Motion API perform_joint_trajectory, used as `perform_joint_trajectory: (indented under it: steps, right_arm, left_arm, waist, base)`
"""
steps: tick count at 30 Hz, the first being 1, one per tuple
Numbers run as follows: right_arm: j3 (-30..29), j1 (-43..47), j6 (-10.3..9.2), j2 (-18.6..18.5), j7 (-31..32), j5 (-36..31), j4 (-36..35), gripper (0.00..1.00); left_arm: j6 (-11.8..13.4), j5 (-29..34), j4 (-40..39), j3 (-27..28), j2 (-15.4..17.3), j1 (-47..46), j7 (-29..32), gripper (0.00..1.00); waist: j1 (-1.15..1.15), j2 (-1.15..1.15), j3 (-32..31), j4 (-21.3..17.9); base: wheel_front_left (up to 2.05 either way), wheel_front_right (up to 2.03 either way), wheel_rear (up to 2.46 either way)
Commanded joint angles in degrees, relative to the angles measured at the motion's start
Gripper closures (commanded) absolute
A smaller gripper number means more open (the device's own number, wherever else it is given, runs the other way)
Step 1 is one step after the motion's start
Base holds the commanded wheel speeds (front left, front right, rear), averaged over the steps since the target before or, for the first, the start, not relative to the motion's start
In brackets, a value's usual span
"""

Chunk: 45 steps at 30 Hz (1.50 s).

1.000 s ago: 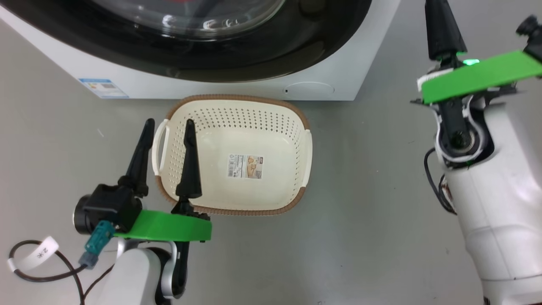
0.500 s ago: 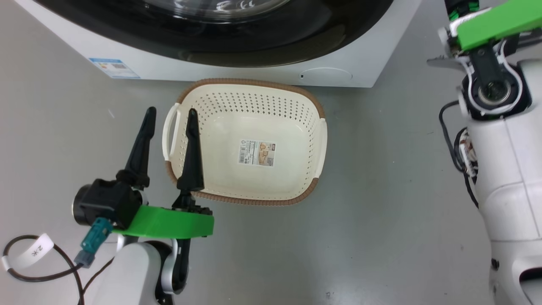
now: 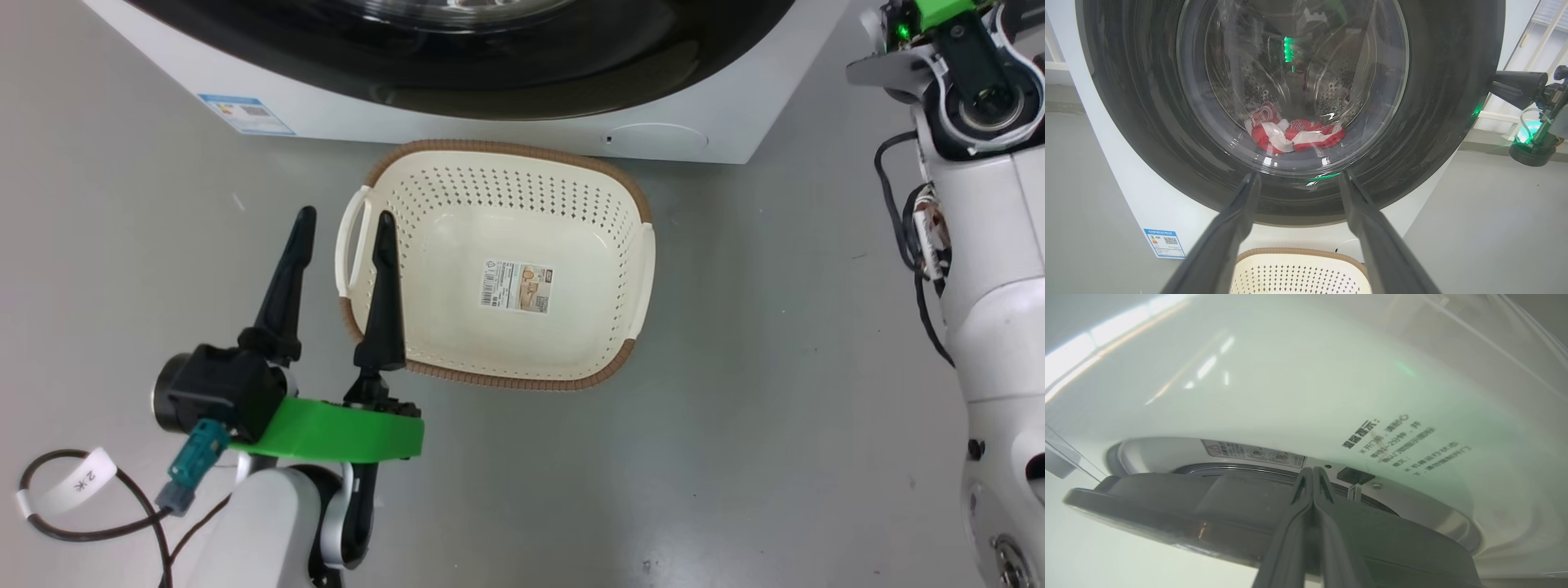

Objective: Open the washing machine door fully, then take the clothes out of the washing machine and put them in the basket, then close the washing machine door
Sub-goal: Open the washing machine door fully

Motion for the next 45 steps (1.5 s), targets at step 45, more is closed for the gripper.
perform_joint_trajectory:
  steps: [45]
  right_arm:
    - [-1.1, -0.3, 0.03, 1.3, 25.7, 0.2, 2.4, 1.0]
  left_arm:
    - [1.0, -0.6, -0.4, 1.2, 0.9, -0.5, -0.4, 0.0]
  waist:
    - [0.0, 0.0, -3.9, 0.3]
  base:
    - [0.0, 0.0, 0.0]
